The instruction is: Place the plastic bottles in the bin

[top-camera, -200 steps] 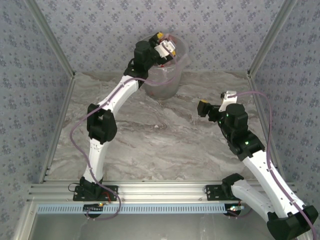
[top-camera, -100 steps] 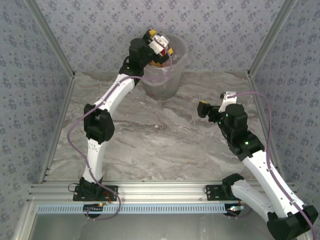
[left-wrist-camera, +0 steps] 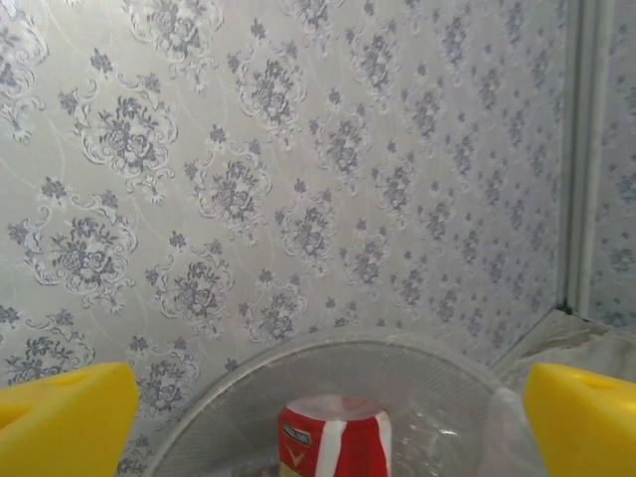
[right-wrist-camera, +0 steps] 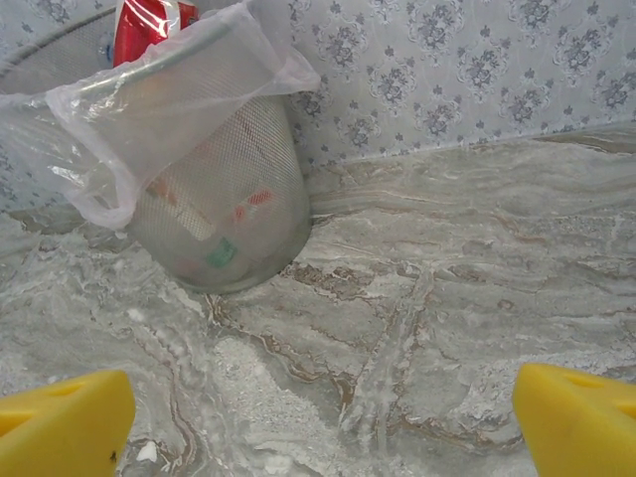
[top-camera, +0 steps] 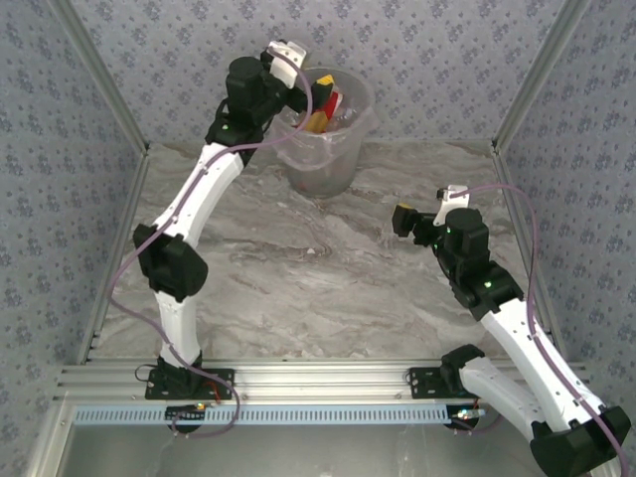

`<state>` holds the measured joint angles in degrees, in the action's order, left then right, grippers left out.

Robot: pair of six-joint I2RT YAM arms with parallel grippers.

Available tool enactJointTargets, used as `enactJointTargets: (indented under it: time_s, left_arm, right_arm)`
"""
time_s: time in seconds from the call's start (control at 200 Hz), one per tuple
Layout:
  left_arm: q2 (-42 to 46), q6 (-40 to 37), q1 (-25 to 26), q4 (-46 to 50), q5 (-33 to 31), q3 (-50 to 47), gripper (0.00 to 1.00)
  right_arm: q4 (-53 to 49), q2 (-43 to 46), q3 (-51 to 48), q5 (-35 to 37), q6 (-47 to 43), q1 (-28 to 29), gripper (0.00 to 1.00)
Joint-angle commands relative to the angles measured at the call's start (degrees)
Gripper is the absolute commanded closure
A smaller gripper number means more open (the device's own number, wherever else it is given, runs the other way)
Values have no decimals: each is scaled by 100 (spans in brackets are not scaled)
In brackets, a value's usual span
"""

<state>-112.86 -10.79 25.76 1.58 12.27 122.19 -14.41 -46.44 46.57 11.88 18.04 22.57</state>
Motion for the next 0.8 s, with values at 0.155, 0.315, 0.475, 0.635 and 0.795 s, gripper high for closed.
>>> enactJointTargets:
  time_s: [0.155, 0.315, 0.475, 0.635, 0.795]
  left_arm:
    - [1786, 259, -19, -888, -223, -2113, 1]
    - [2865, 408, -18, -1812, -1151, -3818, 0]
    - [3625, 558, -20, -1920, -2247, -5045, 1]
    - [4238, 602, -69, -1813, -3390, -6094, 1]
    - [4802, 1198, -493, -1426, -4098, -7127, 1]
  right_arm:
    - [178, -100, -189, 542, 62, -59, 0]
    - [372, -251, -303, 1001, 88, -121, 0]
    - [525, -398, -432, 1409, 162, -233, 0]
    - [721, -487, -663, 1919, 217, -421, 0]
    - [1024, -497, -1026, 2086, 195, -762, 0]
